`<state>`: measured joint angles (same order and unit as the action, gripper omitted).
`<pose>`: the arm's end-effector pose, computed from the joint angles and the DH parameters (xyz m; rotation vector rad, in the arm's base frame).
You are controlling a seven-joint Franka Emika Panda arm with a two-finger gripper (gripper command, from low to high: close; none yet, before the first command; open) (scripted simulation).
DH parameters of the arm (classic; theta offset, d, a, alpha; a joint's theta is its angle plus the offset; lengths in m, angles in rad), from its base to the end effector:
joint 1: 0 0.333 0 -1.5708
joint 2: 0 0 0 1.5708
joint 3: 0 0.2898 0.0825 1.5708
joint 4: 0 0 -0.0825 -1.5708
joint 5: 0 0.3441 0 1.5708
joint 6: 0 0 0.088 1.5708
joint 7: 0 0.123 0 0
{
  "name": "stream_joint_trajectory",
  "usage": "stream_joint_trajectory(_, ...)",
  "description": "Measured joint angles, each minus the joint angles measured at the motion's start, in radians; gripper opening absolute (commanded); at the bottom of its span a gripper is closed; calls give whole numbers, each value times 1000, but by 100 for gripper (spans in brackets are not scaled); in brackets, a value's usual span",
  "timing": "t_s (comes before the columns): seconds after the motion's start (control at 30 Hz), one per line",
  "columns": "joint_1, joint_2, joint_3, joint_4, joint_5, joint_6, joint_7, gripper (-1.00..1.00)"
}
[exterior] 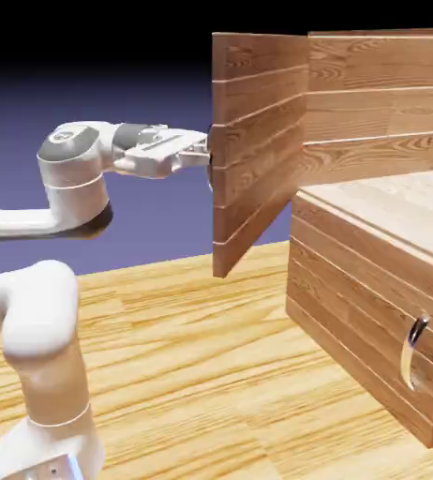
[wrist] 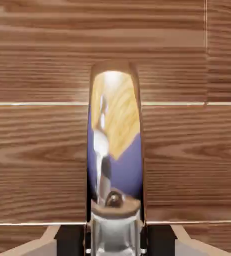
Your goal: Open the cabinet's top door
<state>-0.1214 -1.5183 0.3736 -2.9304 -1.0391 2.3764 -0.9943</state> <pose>0.1984 0.0523 0.5684 1.1201 1.1041 -0.0082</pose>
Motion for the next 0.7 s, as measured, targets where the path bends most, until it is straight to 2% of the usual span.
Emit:
stream_joint_trajectory(0.33,66,-5,360,160,316,-431,-36,-100)
stream_joint_trajectory(0.7,-148,66,656,546,536,-856,-61,-100)
